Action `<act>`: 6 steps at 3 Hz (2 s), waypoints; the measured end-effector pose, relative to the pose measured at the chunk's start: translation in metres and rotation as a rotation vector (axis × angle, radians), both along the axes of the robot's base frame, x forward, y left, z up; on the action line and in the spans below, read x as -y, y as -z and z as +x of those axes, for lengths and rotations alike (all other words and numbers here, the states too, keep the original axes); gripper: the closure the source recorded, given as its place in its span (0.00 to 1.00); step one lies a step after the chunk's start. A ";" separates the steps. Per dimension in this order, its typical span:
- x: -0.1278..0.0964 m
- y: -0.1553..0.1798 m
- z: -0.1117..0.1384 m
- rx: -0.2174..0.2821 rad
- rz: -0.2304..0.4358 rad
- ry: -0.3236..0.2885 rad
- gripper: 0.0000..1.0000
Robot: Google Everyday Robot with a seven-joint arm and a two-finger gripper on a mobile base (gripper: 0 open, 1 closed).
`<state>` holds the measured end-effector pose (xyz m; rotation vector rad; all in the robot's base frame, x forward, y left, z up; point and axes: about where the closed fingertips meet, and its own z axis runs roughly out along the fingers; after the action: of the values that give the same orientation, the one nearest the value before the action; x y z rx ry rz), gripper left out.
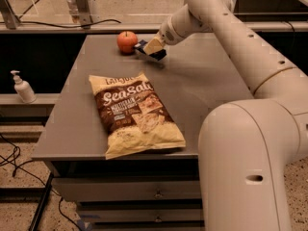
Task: Move rxbar blueberry near apple
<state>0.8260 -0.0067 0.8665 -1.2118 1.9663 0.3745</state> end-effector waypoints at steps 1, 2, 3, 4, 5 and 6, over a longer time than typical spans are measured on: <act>-0.002 0.002 0.000 -0.004 0.000 -0.003 0.37; -0.005 0.003 0.000 -0.008 0.001 -0.004 0.13; -0.006 0.004 -0.001 -0.011 0.001 -0.005 0.00; 0.001 -0.004 -0.003 -0.004 0.023 0.012 0.00; 0.040 -0.021 -0.005 0.022 0.067 0.097 0.00; 0.108 -0.041 -0.009 0.066 0.129 0.231 0.00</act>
Offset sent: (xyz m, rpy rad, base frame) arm -0.0016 0.0006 0.0019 0.0031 0.0030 -0.0024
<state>0.8165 -0.1145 0.9074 -0.8935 1.9677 0.3325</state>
